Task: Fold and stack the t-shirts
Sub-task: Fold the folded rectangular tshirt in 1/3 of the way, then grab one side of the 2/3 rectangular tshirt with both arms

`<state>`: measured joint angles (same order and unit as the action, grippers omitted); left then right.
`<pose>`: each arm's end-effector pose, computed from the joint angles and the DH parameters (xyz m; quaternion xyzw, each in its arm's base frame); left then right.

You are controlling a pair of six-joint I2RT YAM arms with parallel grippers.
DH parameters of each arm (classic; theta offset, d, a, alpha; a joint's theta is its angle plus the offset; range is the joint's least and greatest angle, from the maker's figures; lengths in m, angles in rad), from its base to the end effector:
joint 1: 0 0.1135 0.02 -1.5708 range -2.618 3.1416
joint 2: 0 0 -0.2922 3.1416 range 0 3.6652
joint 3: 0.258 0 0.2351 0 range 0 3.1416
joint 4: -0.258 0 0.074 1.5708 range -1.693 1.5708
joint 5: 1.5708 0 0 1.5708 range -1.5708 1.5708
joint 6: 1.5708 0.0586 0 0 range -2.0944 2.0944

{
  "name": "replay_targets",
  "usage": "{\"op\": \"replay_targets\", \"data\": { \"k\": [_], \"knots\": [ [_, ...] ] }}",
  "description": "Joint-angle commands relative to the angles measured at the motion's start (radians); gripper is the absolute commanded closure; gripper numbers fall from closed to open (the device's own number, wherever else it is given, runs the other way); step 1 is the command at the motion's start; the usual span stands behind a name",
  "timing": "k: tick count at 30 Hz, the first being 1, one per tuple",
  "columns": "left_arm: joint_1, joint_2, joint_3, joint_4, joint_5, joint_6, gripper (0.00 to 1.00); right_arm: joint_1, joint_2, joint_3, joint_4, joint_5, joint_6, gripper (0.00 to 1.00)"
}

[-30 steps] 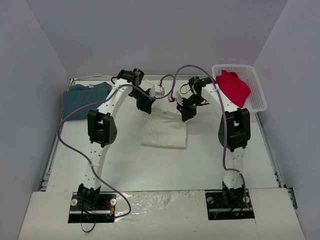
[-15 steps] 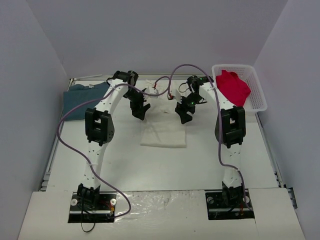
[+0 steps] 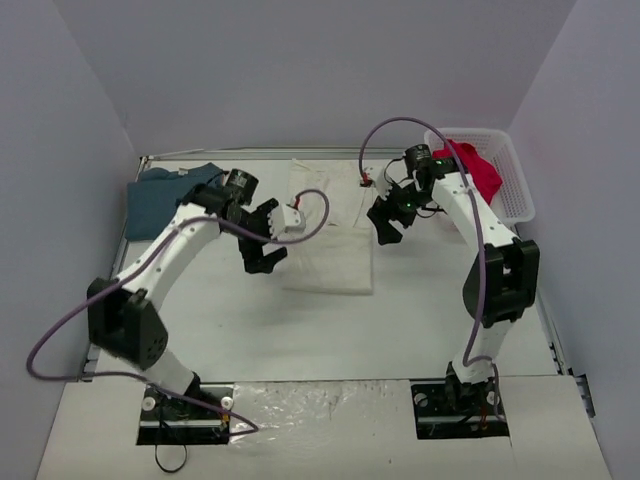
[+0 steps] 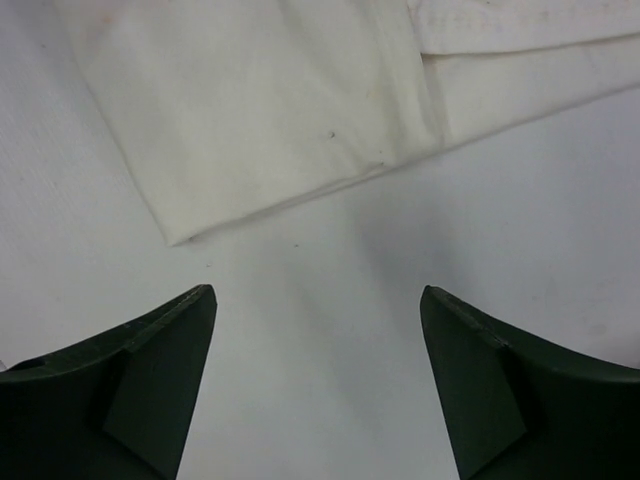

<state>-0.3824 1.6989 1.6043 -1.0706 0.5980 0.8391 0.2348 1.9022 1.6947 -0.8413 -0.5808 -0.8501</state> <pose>0.3009 -0.1566 0.3291 0.5854 0.7328 -0.2375 0.2528 0.3924 0.1269 0.2951 -0.5411 0.7547 0.1888 0.3194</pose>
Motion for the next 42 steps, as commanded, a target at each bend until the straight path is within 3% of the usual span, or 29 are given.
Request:
{"op": "replay_targets", "data": {
  "k": [1,3,4,11,17,29,30,35,36,39,40,42],
  "knots": [
    [-0.093,-0.191,-0.279,0.308,-0.183,-0.07,0.03,-0.031,-0.106,-0.075,0.013,0.042,0.153,0.2],
    [-0.142,-0.286,-0.375,0.412,-0.292,-0.075,0.04,-0.04,-0.126,-0.114,0.014,0.061,0.206,0.13],
    [-0.185,-0.301,-0.411,0.435,-0.325,-0.077,0.06,-0.042,-0.135,-0.172,0.018,0.061,0.206,0.0],
    [-0.285,-0.309,-0.593,0.618,-0.457,-0.06,0.05,-0.046,-0.212,-0.377,0.148,0.074,0.287,0.04],
    [-0.297,-0.222,-0.633,0.75,-0.495,-0.049,0.02,-0.106,-0.181,-0.406,0.177,0.105,0.31,0.05],
    [-0.312,-0.071,-0.578,0.749,-0.465,-0.049,0.0,-0.134,-0.12,-0.372,0.174,0.136,0.327,0.09],
    [-0.314,-0.065,-0.575,0.745,-0.463,-0.051,0.06,-0.134,-0.118,-0.371,0.174,0.137,0.327,0.1],
    [-0.322,-0.021,-0.57,0.768,-0.495,-0.064,0.08,-0.134,-0.121,-0.366,0.173,0.125,0.319,0.1],
    [-0.322,0.001,-0.566,0.768,-0.501,-0.066,0.1,-0.134,-0.123,-0.368,0.169,0.124,0.318,0.1],
    [-0.322,0.051,-0.517,0.706,-0.488,-0.064,0.39,-0.134,-0.137,-0.374,0.168,0.115,0.313,0.11],
    [-0.32,0.059,-0.503,0.665,-0.475,-0.067,0.6,-0.132,-0.146,-0.379,0.165,0.107,0.307,0.11],
    [-0.32,0.059,-0.488,0.641,-0.442,-0.071,0.79,-0.131,-0.156,-0.385,0.165,0.104,0.304,0.11]
  ]
}}
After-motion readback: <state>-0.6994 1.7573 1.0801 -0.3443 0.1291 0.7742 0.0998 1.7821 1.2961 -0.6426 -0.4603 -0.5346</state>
